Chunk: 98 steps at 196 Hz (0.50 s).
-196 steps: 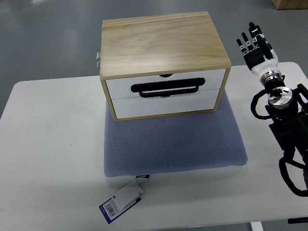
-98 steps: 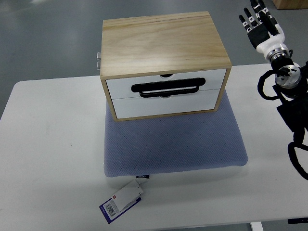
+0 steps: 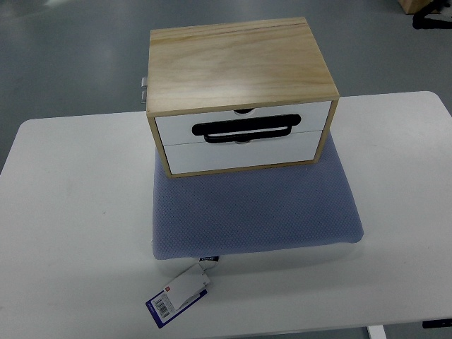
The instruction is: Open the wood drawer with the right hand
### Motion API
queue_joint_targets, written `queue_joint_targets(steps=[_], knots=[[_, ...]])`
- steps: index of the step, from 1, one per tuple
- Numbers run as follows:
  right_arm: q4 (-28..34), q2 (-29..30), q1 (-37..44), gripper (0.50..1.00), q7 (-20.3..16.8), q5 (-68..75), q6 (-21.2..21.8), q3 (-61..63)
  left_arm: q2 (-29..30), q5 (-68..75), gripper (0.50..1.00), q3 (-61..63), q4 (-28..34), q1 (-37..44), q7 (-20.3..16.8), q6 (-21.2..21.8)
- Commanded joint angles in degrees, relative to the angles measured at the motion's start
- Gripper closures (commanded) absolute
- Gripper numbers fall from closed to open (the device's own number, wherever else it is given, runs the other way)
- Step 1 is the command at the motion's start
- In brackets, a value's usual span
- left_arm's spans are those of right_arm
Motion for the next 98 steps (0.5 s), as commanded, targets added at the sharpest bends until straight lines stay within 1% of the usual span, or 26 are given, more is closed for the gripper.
queue_joint_targets(steps=[1,2,3,11,24,25,39,51,56,69,84,91,98], knots=[[3.3,-0.8,3.6,0.554,-1.8,-2.0,1.3,-4.4,0.0,0.0,0.500,0.0,0.0,0.0,0.0,0.0],[3.3,-0.8,3.6,0.554,-1.8,-2.0,1.3,-4.4,0.0,0.0,0.500,0.0,0.0,0.0,0.0,0.0],[5.7,-1.2,6.6,0.554,-3.0,-2.8,3.2,-7.5,0.0,-0.1,0.500,0.0,0.0,0.0,0.0,0.0],[7.6,-1.4,8.9,0.554,-3.8,-2.9,4.7,-9.9,0.0,-0.1,0.500,0.0,0.1,0.0,0.0,0.0],[8.0,-1.4,9.5,0.554,-4.0,-3.0,5.0,-10.5,0.0,-0.1,0.500,-0.1,0.1,0.0,0.0,0.0],[10.9,-1.5,12.2,0.554,-5.2,-3.0,6.7,-14.0,0.0,-0.1,0.500,-0.1,0.1,0.0,0.0,0.1],[16.1,-1.6,16.3,0.554,-7.0,-3.0,8.1,-19.0,0.0,-0.1,0.500,-0.1,0.1,0.0,0.0,0.0],[20.1,-1.6,19.4,0.554,-8.4,-3.0,8.2,-22.5,0.0,-0.1,0.500,-0.1,0.1,0.0,0.0,0.1],[22.3,-1.5,21.1,0.554,-9.4,-3.0,8.2,-24.3,0.0,-0.1,0.500,0.0,0.1,0.0,0.0,0.0],[25.9,-0.9,24.4,0.554,-11.5,-2.8,8.3,-26.9,0.0,-0.1,0.500,0.0,0.1,0.0,0.0,0.0],[29.7,-0.6,26.2,0.554,-13.8,-2.3,8.4,-28.3,0.0,-0.1,0.500,0.1,0.1,0.0,0.0,0.0],[32.7,-0.4,27.0,0.554,-15.9,-1.9,8.4,-29.4,0.0,-0.1,0.500,0.1,0.1,0.0,0.0,0.0],[32.7,-0.4,27.0,0.554,-15.9,-1.9,8.4,-29.4,0.0,-0.1,0.500,0.1,0.1,0.0,0.0,0.0]])
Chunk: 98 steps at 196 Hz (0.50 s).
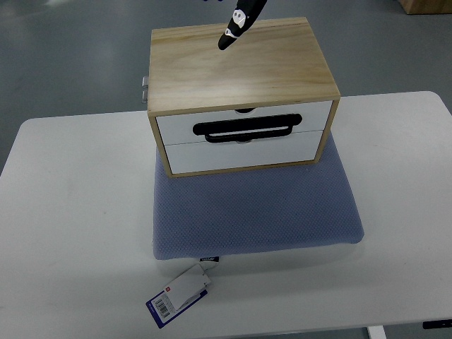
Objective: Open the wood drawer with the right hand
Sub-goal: 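Lower the right hand onto the upper drawer's black handle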
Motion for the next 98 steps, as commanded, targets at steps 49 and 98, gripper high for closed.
queue_joint_targets(steps=[49,98], knots=[[13.7,1.3,1.5,0.556,-11.8,2.4,-2.8,-8.2,0.0,-0.1,0.500,-0.1,0.2,-0.2,0.0,0.0],[14.3,2.0,-1.4,0.556,-13.0,4.4,-5.0,-8.2,0.0,0.0,0.500,-0.1,0.2,-0.2,0.0,0.0]])
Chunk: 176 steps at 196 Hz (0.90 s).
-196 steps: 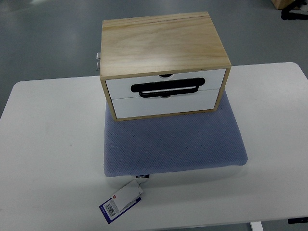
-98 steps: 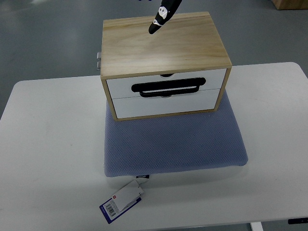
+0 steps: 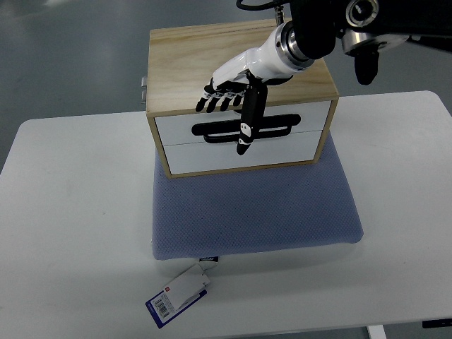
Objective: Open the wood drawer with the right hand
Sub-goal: 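Lower the right hand onto the upper drawer's black handle, then hook the right hand fingers around the black handle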
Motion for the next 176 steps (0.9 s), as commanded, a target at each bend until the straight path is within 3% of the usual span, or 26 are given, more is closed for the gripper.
queue_joint_targets(steps=[1,176], knots=[[0.1,0.5,-1.3,0.556,-0.4,0.2,-1.0,0.0,0.0,-0.1,0.500,0.1,0.0,0.0,0.0,0.0],[-0.1,1.1,-6.2,0.554,-3.4,-0.3,-7.3,-1.6,0.0,-0.1,0.500,0.0,0.3,0.0,0.0,0.1]])
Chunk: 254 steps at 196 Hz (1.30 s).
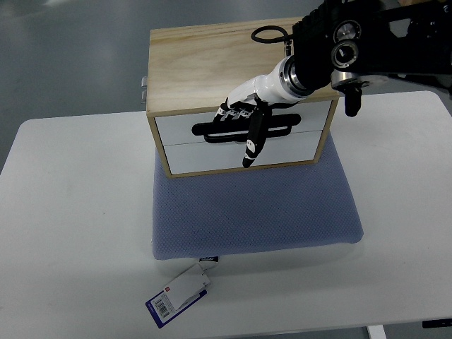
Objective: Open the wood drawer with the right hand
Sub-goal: 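Hook the right hand fingers around the black handle, then pull the upper drawer toward the robot with the right hand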
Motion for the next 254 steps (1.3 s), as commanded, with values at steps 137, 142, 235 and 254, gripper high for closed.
queue_joint_targets(steps=[137,142,235,254], knots=[[-2.9,1.0,-4.8,0.556,-0.2,-3.6,-2.1,-1.8,0.0,0.0,0.500,0.0,0.1,0.0,0.0,0.0],[-2.9,1.0,-4.9,0.556,-0.2,-3.7,-2.2,-1.9,0.0,0.0,0.500,0.0,0.1,0.0,0.0,0.0],[-2.7,1.5,-5.3,0.554,-0.5,-3.0,1.2,-1.8,0.0,-0.1,0.500,-0.1,0.2,0.0,0.0,0.0],[-2.6,1.5,-5.2,0.554,-0.5,-2.8,2.6,-1.7,0.0,-0.1,0.500,-0.1,0.2,0.0,0.0,0.0]])
